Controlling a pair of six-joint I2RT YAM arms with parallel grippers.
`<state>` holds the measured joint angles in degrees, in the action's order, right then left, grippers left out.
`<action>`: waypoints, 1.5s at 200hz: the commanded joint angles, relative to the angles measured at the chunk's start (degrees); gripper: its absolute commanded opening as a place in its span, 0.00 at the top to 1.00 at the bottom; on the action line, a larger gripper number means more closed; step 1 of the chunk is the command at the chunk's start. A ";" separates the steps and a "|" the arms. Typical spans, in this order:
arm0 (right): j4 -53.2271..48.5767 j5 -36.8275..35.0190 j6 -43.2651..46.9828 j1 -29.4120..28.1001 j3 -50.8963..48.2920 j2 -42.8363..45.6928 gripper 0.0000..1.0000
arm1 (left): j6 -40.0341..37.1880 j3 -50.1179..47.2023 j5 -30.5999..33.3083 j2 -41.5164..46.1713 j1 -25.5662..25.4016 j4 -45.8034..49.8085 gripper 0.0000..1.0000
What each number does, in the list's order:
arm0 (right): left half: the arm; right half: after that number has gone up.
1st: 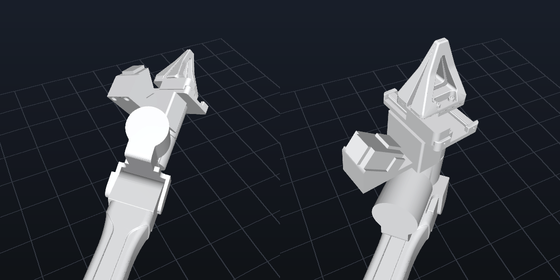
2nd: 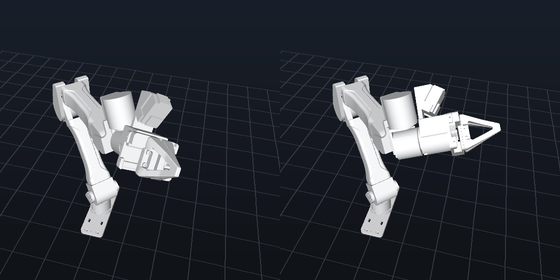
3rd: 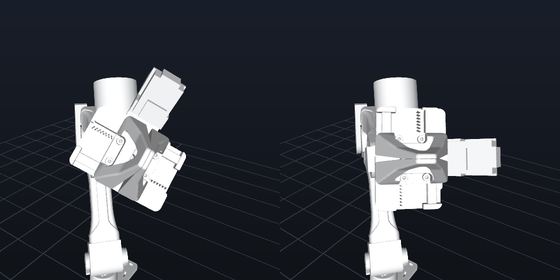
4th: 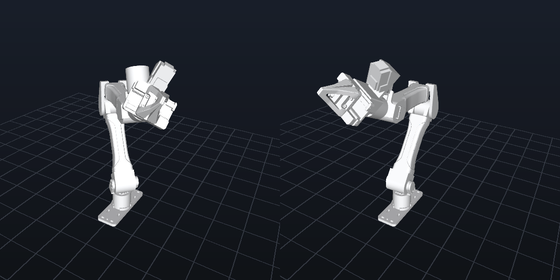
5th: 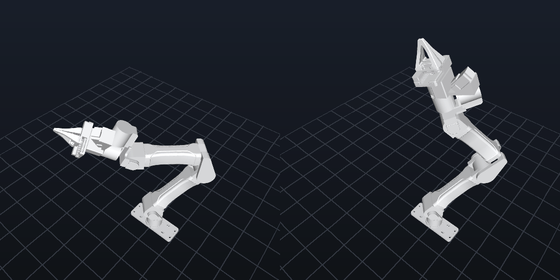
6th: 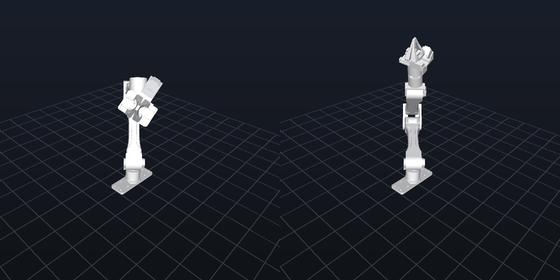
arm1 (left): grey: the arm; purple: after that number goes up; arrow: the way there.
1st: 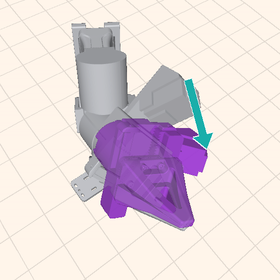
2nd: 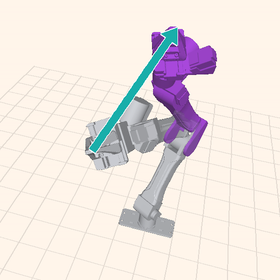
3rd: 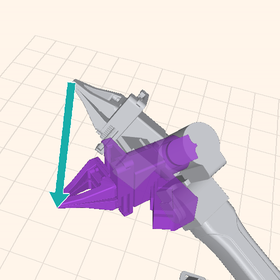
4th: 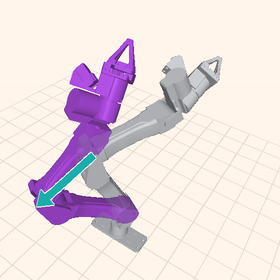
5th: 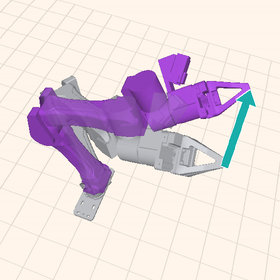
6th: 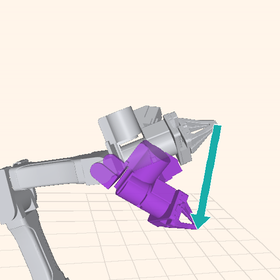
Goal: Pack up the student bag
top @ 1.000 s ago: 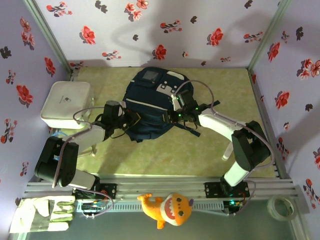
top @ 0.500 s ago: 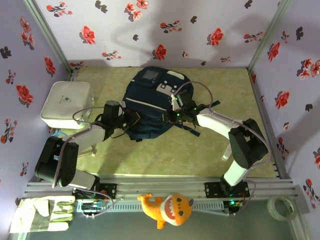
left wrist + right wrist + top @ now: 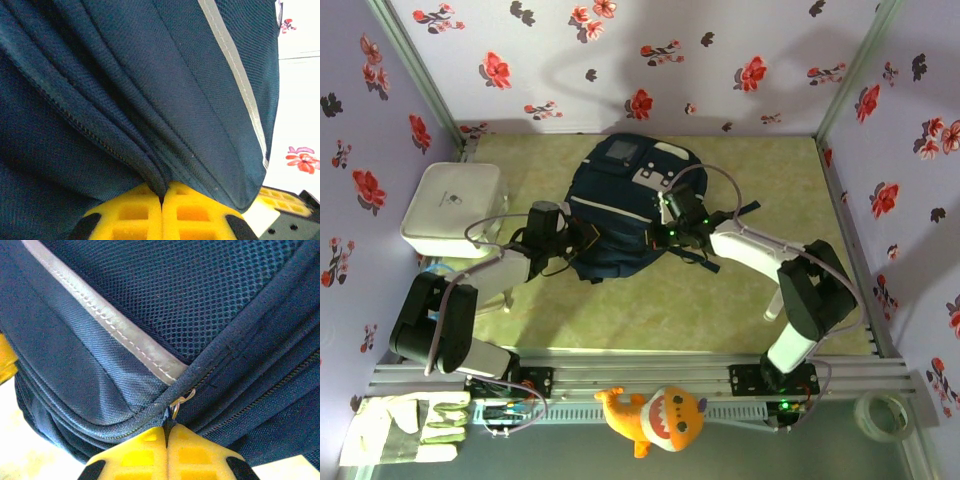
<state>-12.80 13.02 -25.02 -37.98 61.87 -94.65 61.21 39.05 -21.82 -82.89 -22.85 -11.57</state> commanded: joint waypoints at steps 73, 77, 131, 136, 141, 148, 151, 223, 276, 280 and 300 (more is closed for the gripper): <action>-3.03 -8.16 1.72 -9.08 -1.98 4.00 1.00 | 0.75 2.88 -2.60 -1.75 -2.76 -5.47 1.00; -2.81 -7.71 1.79 -9.17 -2.16 4.10 1.00 | 0.81 2.95 -2.59 -1.75 -2.80 -5.48 1.00; -1.18 -6.84 1.34 -14.15 3.59 -1.82 1.00 | 1.96 3.53 -2.66 -3.36 -4.49 -7.19 1.00; -1.11 -7.32 1.22 -14.32 4.26 -2.37 1.00 | 2.06 3.41 -2.65 -3.41 -4.48 -7.30 1.00; -0.98 -7.80 1.06 -14.53 4.71 -2.81 1.00 | 2.16 3.43 -2.61 -3.41 -4.67 -7.32 1.00; -0.67 -8.70 0.45 -14.52 5.36 -3.44 1.00 | 2.20 3.41 -2.66 -3.31 -4.74 -7.32 1.00; -0.40 -9.04 0.04 -14.56 5.51 -3.62 1.00 | 2.12 3.40 -2.69 -3.28 -4.81 -7.28 1.00; 9.00 -14.28 -8.24 -11.87 -7.17 8.99 0.65 | -2.08 2.08 -1.20 1.88 -3.81 -0.36 0.81; 12.71 -15.82 -18.39 -6.79 -14.21 16.23 0.44 | -14.75 3.19 3.07 11.04 -2.31 11.36 0.48; 12.79 -15.89 -19.40 -6.13 -14.39 16.32 0.43 | -15.75 3.53 3.64 11.70 -2.29 12.45 0.46; 13.77 -15.40 -23.57 -3.75 -15.02 16.44 0.40 | -19.15 4.11 6.58 14.88 -2.91 16.68 0.39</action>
<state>-1.65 -1.17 -41.25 -44.01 48.12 -79.00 50.15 41.06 -19.40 -71.85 -25.50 -2.33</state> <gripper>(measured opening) 0.586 0.588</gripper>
